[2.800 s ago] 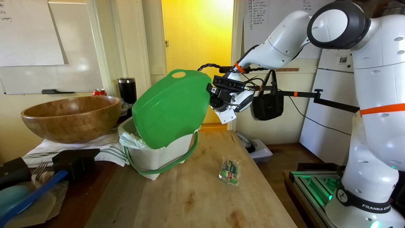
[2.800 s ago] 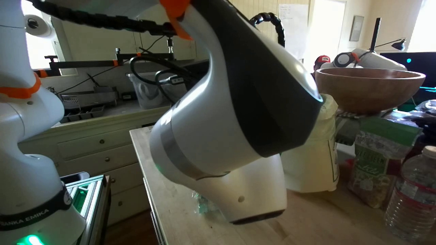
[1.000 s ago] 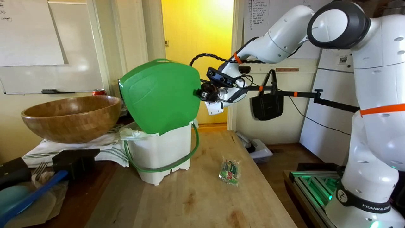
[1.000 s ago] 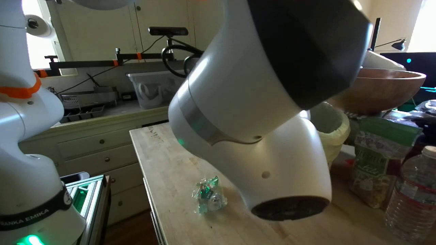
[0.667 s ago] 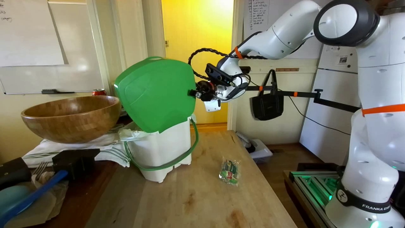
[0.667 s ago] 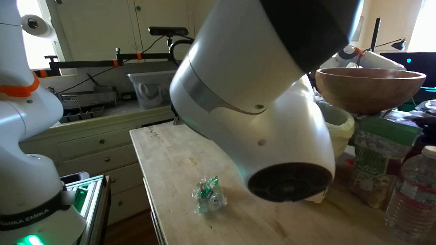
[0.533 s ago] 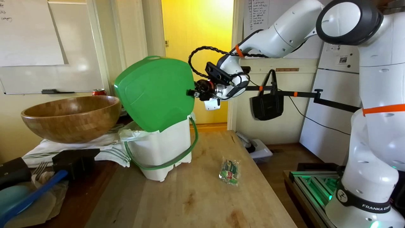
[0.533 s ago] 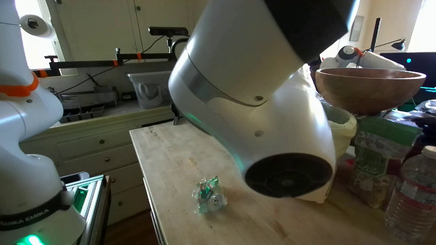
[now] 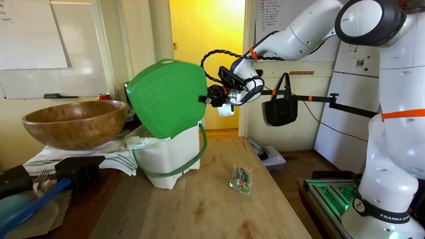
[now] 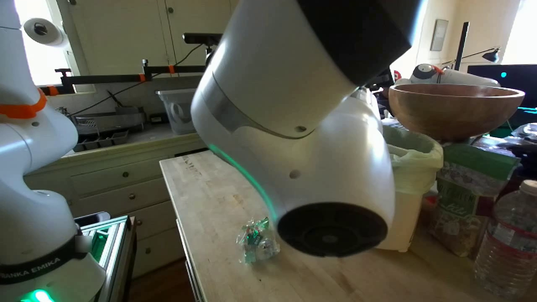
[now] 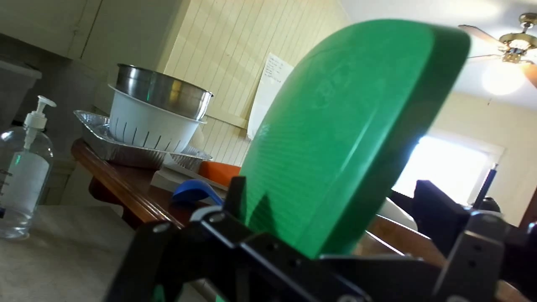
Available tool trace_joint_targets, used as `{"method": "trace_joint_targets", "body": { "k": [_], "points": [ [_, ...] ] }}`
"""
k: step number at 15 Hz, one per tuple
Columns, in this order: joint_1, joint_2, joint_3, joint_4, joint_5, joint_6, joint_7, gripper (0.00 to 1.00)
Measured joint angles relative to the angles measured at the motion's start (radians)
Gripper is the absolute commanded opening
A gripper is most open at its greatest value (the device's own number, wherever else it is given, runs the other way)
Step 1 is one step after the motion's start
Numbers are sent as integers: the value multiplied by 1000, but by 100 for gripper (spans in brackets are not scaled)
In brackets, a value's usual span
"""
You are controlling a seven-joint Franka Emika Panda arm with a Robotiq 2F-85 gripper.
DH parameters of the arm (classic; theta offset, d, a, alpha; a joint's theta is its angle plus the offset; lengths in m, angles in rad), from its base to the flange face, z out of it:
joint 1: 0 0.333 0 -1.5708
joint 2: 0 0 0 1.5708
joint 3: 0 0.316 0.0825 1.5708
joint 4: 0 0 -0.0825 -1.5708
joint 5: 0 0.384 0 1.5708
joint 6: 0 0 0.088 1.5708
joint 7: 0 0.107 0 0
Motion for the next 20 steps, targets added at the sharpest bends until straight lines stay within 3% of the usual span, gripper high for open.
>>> {"method": "trace_joint_targets", "body": {
  "k": [14,20],
  "points": [
    [-21,-81,-65,-51,1,-1,-63,100],
    [-5,-117,-56,-26,-33,130,-128,100]
  ]
}}
